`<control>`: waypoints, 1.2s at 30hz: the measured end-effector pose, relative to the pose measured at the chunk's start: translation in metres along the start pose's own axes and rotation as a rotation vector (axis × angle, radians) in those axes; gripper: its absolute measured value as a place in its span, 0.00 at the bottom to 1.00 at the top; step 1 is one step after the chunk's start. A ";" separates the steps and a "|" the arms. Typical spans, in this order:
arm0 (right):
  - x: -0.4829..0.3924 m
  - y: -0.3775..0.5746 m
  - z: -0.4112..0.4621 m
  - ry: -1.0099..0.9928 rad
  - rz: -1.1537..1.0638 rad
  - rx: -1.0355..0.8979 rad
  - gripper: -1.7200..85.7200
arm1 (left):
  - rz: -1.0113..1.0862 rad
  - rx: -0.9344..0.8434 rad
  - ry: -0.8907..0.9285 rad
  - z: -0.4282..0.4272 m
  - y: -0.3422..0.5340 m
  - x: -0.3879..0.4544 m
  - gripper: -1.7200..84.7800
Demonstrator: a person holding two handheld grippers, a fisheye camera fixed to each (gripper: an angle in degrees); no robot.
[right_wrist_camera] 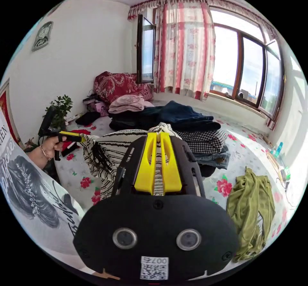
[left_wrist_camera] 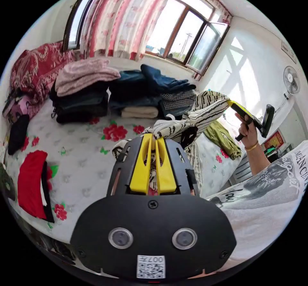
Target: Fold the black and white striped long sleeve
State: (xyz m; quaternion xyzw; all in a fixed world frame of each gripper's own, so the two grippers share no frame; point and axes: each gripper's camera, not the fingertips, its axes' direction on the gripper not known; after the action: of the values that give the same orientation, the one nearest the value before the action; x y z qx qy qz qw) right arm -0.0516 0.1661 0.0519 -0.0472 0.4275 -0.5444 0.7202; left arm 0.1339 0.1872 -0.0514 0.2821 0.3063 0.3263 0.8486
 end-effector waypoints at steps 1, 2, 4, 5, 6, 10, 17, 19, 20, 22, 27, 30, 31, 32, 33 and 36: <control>-0.004 0.001 -0.018 0.025 -0.009 0.042 0.02 | 0.028 0.041 -0.007 -0.011 -0.003 0.012 0.01; -0.013 0.004 -0.052 0.071 -0.029 0.128 0.02 | 0.077 0.130 -0.011 -0.034 -0.007 0.034 0.01; -0.026 0.007 -0.100 0.128 -0.064 0.256 0.02 | 0.150 0.267 -0.012 -0.070 -0.010 0.067 0.01; -0.036 0.009 -0.129 0.165 -0.089 0.334 0.02 | 0.197 0.356 -0.022 -0.095 -0.009 0.088 0.01; -0.045 0.012 -0.154 0.195 -0.116 0.408 0.02 | 0.242 0.439 -0.033 -0.118 -0.007 0.109 0.01; -0.074 0.016 -0.206 0.302 -0.211 0.582 0.02 | 0.339 0.647 -0.030 -0.175 0.002 0.158 0.01; -0.075 -0.005 -0.202 0.298 -0.214 0.608 0.02 | 0.390 0.698 -0.145 -0.176 -0.028 0.197 0.02; -0.066 -0.015 -0.173 0.294 -0.189 0.532 0.02 | 0.338 0.607 -0.153 -0.138 -0.054 0.184 0.03; -0.058 -0.023 -0.146 0.298 -0.170 0.453 0.02 | 0.302 0.516 -0.140 -0.102 -0.073 0.169 0.04; -0.040 -0.030 -0.095 0.301 -0.119 0.306 0.03 | 0.220 0.342 -0.118 -0.037 -0.097 0.139 0.08; 0.018 0.022 0.042 0.265 0.161 -0.230 0.05 | -0.033 -0.051 -0.192 0.095 -0.061 0.051 0.12; 0.024 0.098 0.068 0.236 0.234 -0.400 0.06 | -0.132 -0.137 -0.153 0.119 0.009 0.014 0.12; 0.024 0.115 0.072 0.234 0.253 -0.443 0.06 | -0.152 -0.167 -0.141 0.126 0.025 0.008 0.12; 0.026 0.148 0.079 0.232 0.300 -0.538 0.07 | -0.193 -0.239 -0.122 0.141 0.059 -0.002 0.12; 0.028 0.180 0.085 0.223 0.364 -0.629 0.08 | -0.227 -0.338 -0.105 0.159 0.091 -0.008 0.13; 0.029 0.232 0.093 0.187 0.515 -0.788 0.09 | -0.271 -0.547 -0.087 0.189 0.151 -0.010 0.14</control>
State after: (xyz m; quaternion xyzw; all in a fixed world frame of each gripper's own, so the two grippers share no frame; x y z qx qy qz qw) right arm 0.1843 0.1987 -0.0298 -0.1598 0.6621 -0.1467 0.7173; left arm 0.2034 0.2220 0.1782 0.0134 0.2051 0.2683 0.9411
